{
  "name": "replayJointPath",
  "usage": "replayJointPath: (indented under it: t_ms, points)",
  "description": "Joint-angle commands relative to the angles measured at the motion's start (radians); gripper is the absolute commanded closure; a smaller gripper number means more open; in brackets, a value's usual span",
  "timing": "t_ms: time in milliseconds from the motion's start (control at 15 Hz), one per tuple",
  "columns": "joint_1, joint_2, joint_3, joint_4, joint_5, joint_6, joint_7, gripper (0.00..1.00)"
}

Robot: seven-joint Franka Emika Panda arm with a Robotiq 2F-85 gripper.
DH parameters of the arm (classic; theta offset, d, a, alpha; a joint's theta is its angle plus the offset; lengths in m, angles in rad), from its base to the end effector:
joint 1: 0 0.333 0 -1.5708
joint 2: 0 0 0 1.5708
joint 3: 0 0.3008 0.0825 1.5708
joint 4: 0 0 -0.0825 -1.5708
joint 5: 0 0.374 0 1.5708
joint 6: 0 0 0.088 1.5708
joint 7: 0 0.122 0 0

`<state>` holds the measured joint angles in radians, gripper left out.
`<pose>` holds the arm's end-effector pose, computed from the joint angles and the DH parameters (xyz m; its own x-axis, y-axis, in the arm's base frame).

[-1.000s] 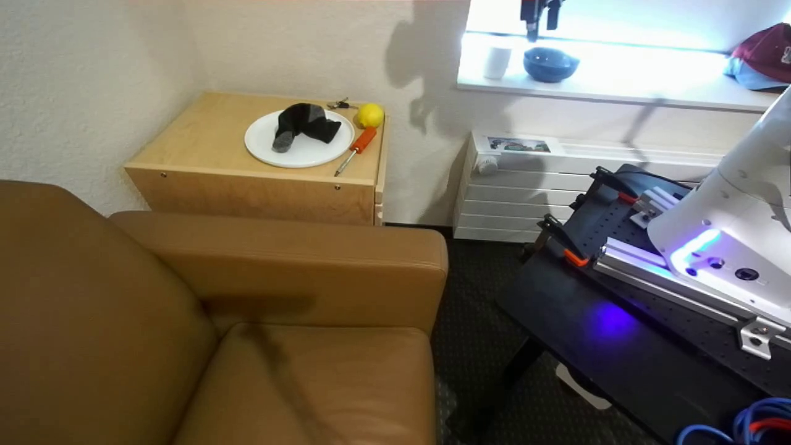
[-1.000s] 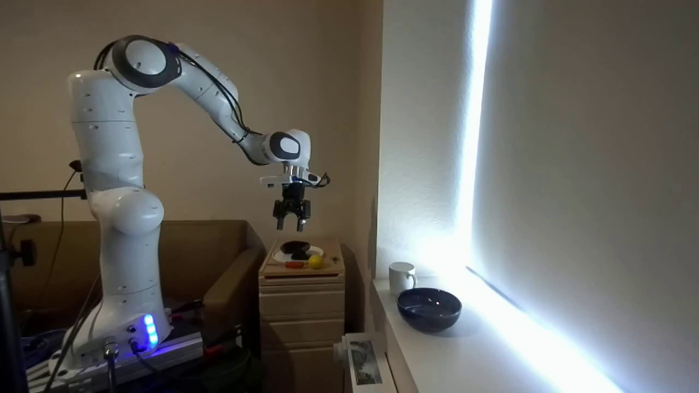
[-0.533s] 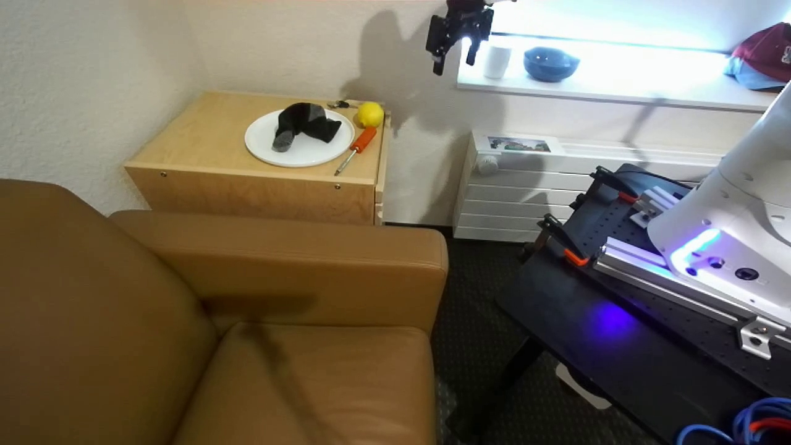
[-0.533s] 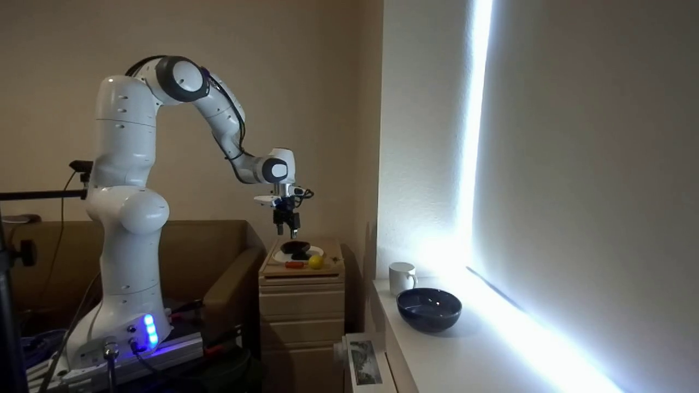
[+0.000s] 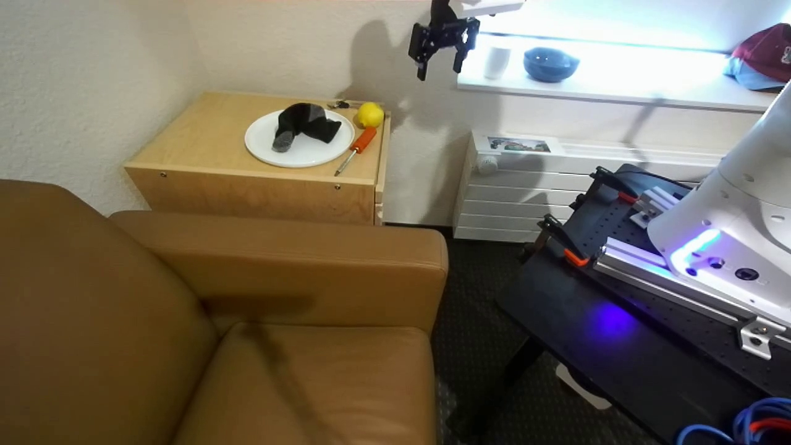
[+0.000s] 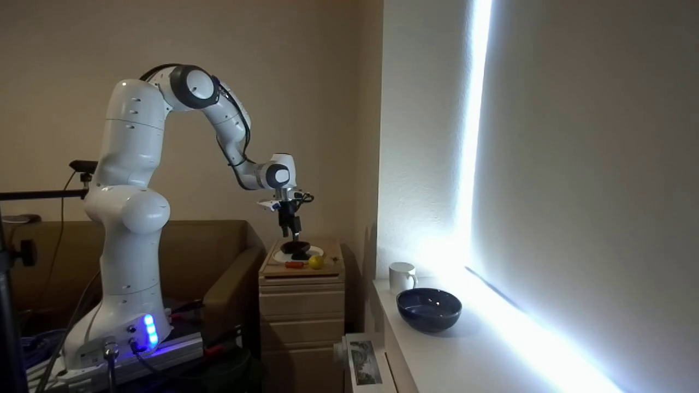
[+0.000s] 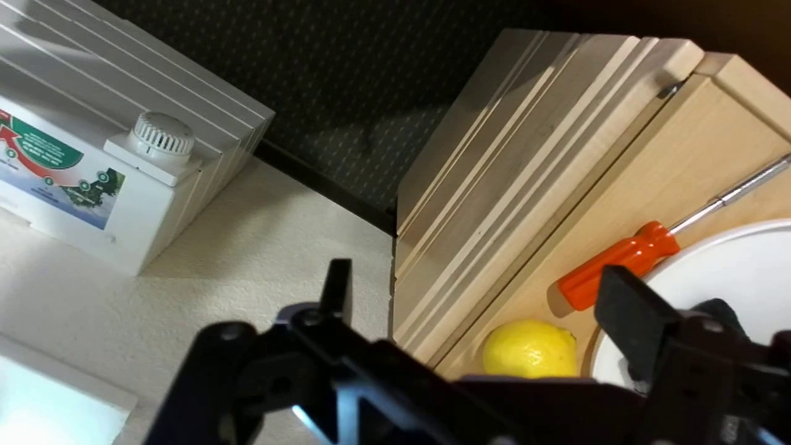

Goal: Put the lemon in the bowl on the windowsill then put the sock on the nightstand

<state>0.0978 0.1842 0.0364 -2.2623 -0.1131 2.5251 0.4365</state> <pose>0.5315 0.0720 0.2646 0.9730 -0.2095 0.0966 -0.2130 -0.9767 0.0274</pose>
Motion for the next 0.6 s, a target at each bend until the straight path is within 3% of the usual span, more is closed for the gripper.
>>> replayJointPath:
  t_ms: [0, 200, 533]
  points:
    - [0.005, 0.059, -0.016, 0.038, 0.032, 0.016, 0.033, 0.0]
    - [-0.006, 0.12, 0.002, 0.111, 0.218, 0.039, 0.07, 0.0]
    - [0.031, 0.248, -0.024, 0.23, 0.338, 0.14, 0.25, 0.0]
